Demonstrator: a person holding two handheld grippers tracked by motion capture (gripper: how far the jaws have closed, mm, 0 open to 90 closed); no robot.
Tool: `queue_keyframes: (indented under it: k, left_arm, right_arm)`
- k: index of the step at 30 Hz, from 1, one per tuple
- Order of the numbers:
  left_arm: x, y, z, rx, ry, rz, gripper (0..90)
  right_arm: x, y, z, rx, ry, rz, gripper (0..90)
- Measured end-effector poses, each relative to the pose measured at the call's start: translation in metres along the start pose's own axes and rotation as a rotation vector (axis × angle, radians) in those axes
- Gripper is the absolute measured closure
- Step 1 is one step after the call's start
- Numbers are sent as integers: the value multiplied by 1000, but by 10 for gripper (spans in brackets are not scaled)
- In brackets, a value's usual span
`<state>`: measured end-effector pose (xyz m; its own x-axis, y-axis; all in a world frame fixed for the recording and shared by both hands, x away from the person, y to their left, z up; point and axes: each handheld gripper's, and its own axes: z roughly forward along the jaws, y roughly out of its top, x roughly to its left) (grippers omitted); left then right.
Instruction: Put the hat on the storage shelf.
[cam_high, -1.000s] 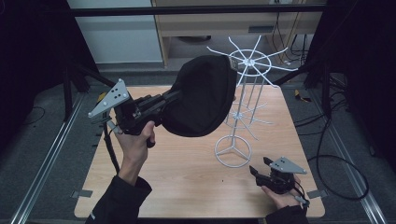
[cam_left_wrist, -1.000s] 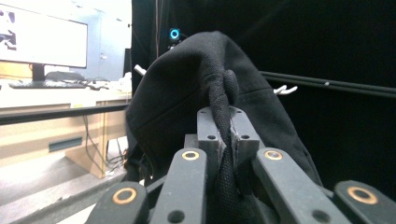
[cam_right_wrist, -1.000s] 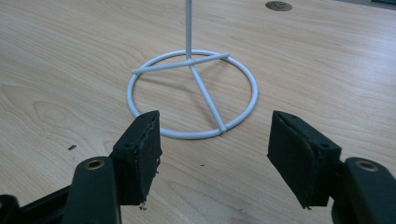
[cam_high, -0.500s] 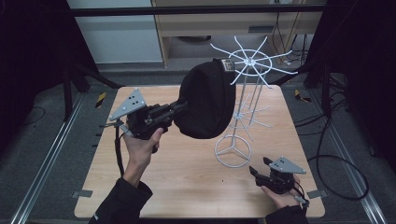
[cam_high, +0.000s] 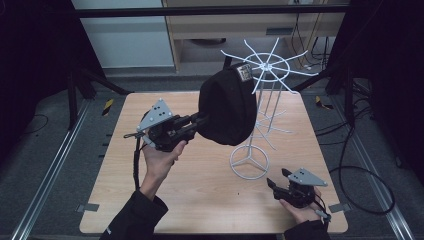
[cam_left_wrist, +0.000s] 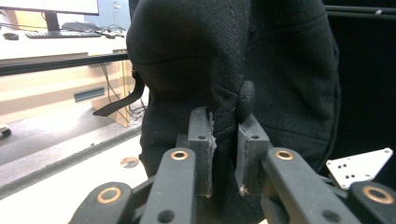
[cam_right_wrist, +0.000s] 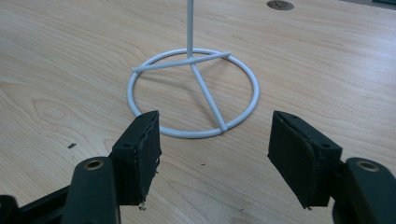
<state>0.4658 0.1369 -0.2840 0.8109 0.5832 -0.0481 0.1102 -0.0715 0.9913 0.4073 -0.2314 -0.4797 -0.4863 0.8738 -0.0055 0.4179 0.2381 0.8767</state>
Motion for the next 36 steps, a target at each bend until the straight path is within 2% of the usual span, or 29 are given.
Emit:
queue_keyframes:
  k: [4, 12, 20, 28, 31, 36]
  left_arm:
    - [0, 0, -2, -1, 7, 11, 712]
    - [-4, 0, -13, 8, 40, 49, 508]
    - [-4, -9, -40, 40, 83, 45, 389]
    - [8, -41, -74, 84, 146, 8, 343]
    - [14, -58, -85, 115, 179, -6, 333]
    - [28, -93, -99, 178, 237, -65, 325]
  right_arm:
    - [0, 0, 0, 1, -1, -1, 345]
    - [0, 0, 0, 1, -2, -3, 344]
    - [0, 0, 0, 0, -3, 2, 338]
    - [-1, 0, 0, -1, -12, 2, 321]
    - [-1, 0, 0, 0, -12, 10, 310]
    - [-2, -1, 0, 3, -18, 16, 286]
